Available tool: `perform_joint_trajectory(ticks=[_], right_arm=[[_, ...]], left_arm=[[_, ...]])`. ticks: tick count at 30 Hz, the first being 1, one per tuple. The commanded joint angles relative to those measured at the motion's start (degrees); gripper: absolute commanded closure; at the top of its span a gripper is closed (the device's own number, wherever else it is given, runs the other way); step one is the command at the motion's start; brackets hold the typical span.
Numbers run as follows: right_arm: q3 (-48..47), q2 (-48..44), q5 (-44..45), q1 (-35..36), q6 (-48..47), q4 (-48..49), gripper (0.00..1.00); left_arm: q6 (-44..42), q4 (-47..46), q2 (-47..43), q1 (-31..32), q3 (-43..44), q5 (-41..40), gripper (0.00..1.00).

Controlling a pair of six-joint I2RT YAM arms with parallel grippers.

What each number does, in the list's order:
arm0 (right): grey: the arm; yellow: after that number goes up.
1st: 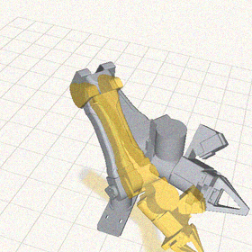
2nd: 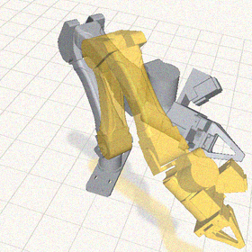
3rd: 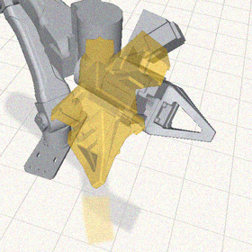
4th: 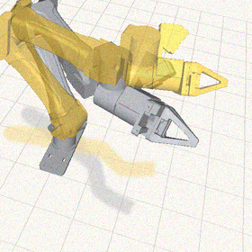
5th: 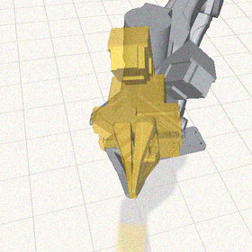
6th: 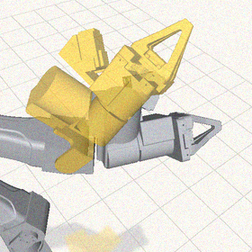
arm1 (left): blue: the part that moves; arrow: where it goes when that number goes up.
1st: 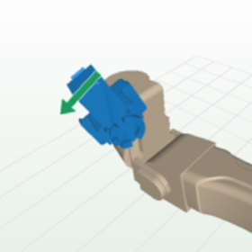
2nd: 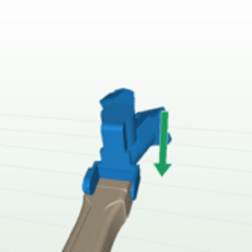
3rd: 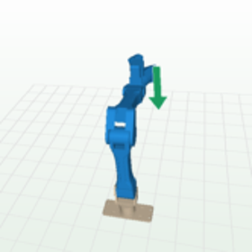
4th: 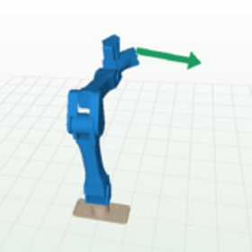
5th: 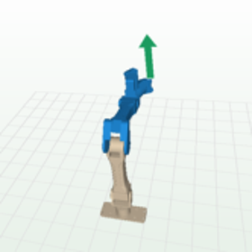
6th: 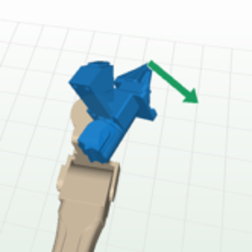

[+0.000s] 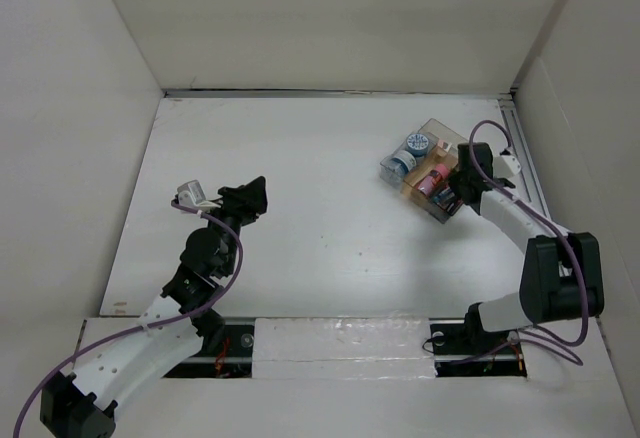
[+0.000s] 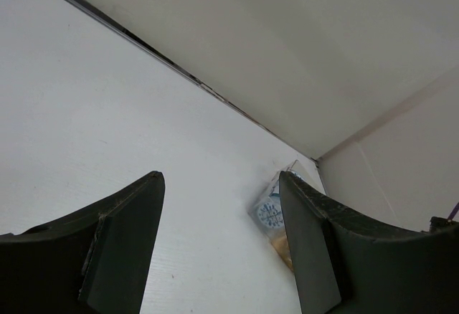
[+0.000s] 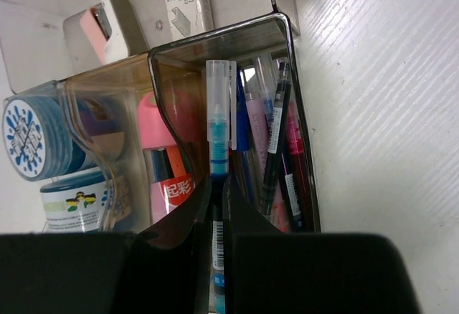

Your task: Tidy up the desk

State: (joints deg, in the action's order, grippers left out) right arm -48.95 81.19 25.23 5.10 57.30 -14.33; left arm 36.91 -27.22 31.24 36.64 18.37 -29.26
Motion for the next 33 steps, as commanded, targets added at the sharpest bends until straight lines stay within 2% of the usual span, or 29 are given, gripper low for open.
perform_joint_trajectory(ticks=[1,3,4,7,9,10,11,14,16,18,23,24,29,32,33], right_arm=[[-3.3,1.6,-1.9,-0.8,-0.4,1.5,0.90],[-3.8,2.0,-1.3,-0.8,0.4,1.0,0.84],[-3.8,2.0,-0.8,-0.8,0.3,0.7,0.74],[-2.6,0.6,-0.8,-0.8,0.3,1.8,0.56],[-1.8,-1.2,-1.2,-0.8,0.1,2.7,0.51],[-0.8,-4.2,-2.0,0.2,0.1,3.8,0.43],[-0.8,-4.2,-2.0,0.3,-0.1,4.1,0.40],[-0.2,-9.3,-1.1,3.9,-1.5,5.0,0.27],[-0.5,-12.0,-0.8,6.7,-2.4,5.7,0.16],[-0.9,-16.7,-0.6,12.2,-4.3,7.3,0.00],[-1.1,-25.5,-2.3,23.9,-11.3,16.1,0.00],[-1.2,-28.0,-3.0,27.3,-12.7,17.0,0.00],[1.1,-33.6,-7.2,34.4,-16.4,22.9,0.00],[4.2,-33.6,-17.7,36.3,-17.4,27.4,0.00],[5.9,-33.1,-23.6,36.8,-17.7,28.7,0.00]], left_arm=[[-0.5,-2.7,-0.7,0.1,1.8,0.3,0.39],[-0.4,-2.0,-0.4,0.1,2.2,0.1,0.39],[-0.4,-2.0,-0.5,0.1,2.3,0.3,0.39],[-0.7,-2.7,-0.2,0.1,2.0,0.3,0.39],[-0.5,-2.1,0.1,0.1,2.3,0.2,0.39],[-0.7,-2.9,0.2,0.1,2.2,0.7,0.39],[-0.7,-2.9,0.2,0.1,2.2,0.8,0.39],[-1.1,-2.9,1.5,0.1,2.5,1.0,0.38],[-2.2,-3.1,3.4,0.1,3.4,2.4,0.38],[-3.5,-5.4,5.7,0.1,3.9,7.2,0.36],[-8.4,-12.8,11.4,0.1,5.4,25.5,0.32],[-8.7,-13.2,13.0,0.1,5.8,26.5,0.31],[-6.2,-10.1,13.1,0.1,6.9,20.5,0.31],[-5.3,-8.9,10.2,0.1,6.3,16.6,0.31],[-4.7,-8.6,8.2,0.1,5.8,15.8,0.31]])
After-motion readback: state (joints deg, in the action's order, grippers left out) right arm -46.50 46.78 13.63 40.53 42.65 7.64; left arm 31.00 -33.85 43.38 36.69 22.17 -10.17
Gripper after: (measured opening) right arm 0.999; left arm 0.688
